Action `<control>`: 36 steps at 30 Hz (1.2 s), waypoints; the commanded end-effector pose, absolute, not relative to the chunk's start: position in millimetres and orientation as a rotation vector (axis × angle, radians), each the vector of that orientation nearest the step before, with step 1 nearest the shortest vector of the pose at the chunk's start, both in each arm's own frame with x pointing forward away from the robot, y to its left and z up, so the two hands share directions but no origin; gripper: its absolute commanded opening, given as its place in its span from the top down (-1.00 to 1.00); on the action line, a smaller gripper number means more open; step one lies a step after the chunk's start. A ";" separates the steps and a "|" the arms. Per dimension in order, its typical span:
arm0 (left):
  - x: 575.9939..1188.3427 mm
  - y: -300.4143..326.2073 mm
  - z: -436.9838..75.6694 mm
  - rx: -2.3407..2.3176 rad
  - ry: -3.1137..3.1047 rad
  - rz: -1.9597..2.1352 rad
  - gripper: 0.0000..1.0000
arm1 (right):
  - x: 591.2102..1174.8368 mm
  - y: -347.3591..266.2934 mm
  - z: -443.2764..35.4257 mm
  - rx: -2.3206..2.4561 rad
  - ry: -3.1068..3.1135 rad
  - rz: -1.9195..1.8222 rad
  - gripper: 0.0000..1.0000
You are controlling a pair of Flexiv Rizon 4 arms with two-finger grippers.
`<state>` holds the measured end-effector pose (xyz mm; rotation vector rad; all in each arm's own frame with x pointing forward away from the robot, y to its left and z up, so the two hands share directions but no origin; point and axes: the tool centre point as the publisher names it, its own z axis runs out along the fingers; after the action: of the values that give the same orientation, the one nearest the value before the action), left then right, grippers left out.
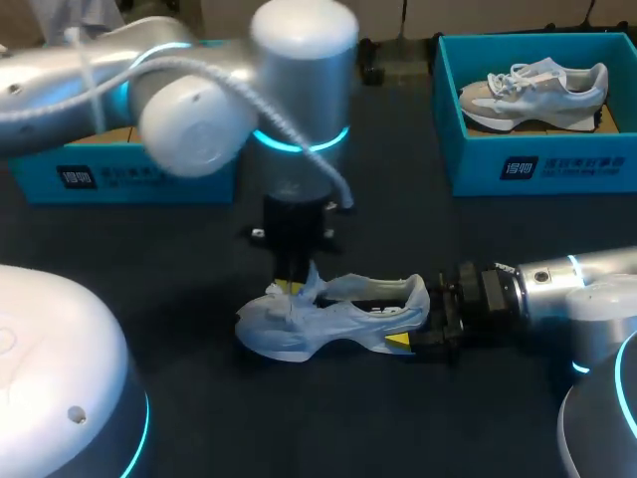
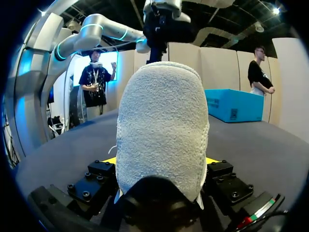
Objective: Take the shoe out of the shoebox, open the shoe tongue, remove and reinsert the insole, then place the shoe into the shoebox
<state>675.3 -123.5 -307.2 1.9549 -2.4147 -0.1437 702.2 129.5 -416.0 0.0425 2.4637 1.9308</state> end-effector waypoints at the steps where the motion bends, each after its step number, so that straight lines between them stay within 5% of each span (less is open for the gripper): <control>1: 674.9 -96.5 -318.5 1.764 -2.156 0.402 1.00 | 703.2 129.7 -417.4 0.042 2.472 1.926 1.00; 31: 685.4 -64.3 -365.3 1.729 -2.113 0.388 0.99 | 703.2 129.7 -417.4 0.042 2.472 1.926 1.00; 36: 682.9 -63.0 -358.0 1.697 -2.146 0.393 0.11 | 703.2 129.7 -417.4 0.042 2.472 1.926 1.00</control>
<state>686.3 -66.7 -364.5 1.7113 -2.1382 0.3848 702.3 129.6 -416.0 0.0430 2.4638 1.9309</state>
